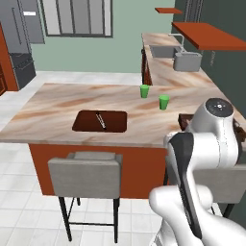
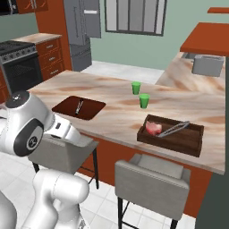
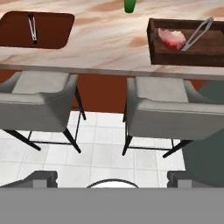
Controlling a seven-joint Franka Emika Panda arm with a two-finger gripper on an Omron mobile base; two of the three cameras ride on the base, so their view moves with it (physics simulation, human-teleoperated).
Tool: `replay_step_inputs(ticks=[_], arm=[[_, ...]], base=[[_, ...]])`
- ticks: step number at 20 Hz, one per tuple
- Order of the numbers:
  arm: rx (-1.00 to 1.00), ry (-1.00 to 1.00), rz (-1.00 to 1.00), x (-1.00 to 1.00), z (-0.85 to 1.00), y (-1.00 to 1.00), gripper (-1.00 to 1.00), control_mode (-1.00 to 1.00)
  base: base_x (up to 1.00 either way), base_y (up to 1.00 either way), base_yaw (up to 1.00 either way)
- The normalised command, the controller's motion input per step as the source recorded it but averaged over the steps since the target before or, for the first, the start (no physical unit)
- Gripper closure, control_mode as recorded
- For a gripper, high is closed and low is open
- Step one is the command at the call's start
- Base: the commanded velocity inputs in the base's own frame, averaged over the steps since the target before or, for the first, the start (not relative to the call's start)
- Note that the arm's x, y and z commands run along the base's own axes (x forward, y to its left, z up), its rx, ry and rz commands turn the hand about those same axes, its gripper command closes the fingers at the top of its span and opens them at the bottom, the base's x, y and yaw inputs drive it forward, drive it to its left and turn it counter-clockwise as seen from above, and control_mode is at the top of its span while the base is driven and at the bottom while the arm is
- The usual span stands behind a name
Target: Gather the squash and potato from the fridge and place them on a tray on the dining counter. Then gather the chicken drumstick and steak from the fridge and place them on the other tray.
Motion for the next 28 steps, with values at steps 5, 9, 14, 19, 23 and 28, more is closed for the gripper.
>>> replay_step_inputs(ticks=[5,9,14,19,23,28], arm=[[0.0,-0.05,0.07,-0.28,0.0,0.07,-1.0,-1.0],[0.0,0.0,0.0,0.0,0.0,0.0,-1.0,1.0],[0.0,0.0,0.0,0.0,0.0,0.0,-1.0,1.0],[0.0,0.0,0.0,0.0,0.0,0.0,-1.0,1.0],[0.0,0.0,0.0,0.0,0.0,0.0,-1.0,1.0],[0.0,0.0,0.0,0.0,0.0,0.0,-1.0,1.0]], base=[[0.0,0.0,0.0],[-0.29,0.02,0.04],[-0.52,0.02,0.03],[-0.79,0.0,0.0],[-0.35,0.27,-0.01],[-0.01,0.73,-0.07]])
